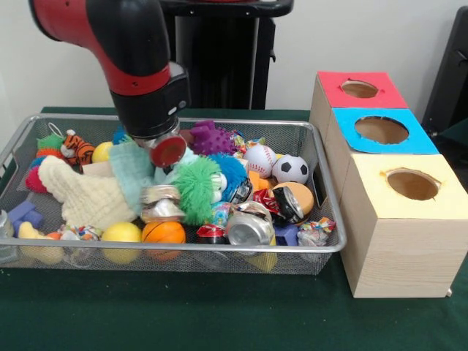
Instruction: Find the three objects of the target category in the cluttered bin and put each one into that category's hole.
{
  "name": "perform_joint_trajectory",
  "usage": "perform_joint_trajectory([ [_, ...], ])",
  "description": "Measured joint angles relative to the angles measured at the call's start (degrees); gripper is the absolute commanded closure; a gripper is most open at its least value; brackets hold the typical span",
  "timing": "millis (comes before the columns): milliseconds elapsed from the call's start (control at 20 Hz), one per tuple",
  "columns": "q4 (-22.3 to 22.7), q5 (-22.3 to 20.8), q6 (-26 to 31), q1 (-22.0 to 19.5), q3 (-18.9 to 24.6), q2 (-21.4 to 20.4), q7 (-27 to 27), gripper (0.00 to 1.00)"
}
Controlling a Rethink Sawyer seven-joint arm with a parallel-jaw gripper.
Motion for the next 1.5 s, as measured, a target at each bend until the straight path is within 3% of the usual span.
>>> perform_joint_trajectory([
  [750, 2.45, 5.64, -0.19, -0.52, -0.06, 0.00, 0.00, 0.00],
  [950, 4.60, 7.91, -2.93, -1.16, 0.30, -0.47, 0.00, 0.00],
  [1500, 6.25, 7.98, -10.71, 4.96, -3.66, -1.06, 0.00, 0.00],
])
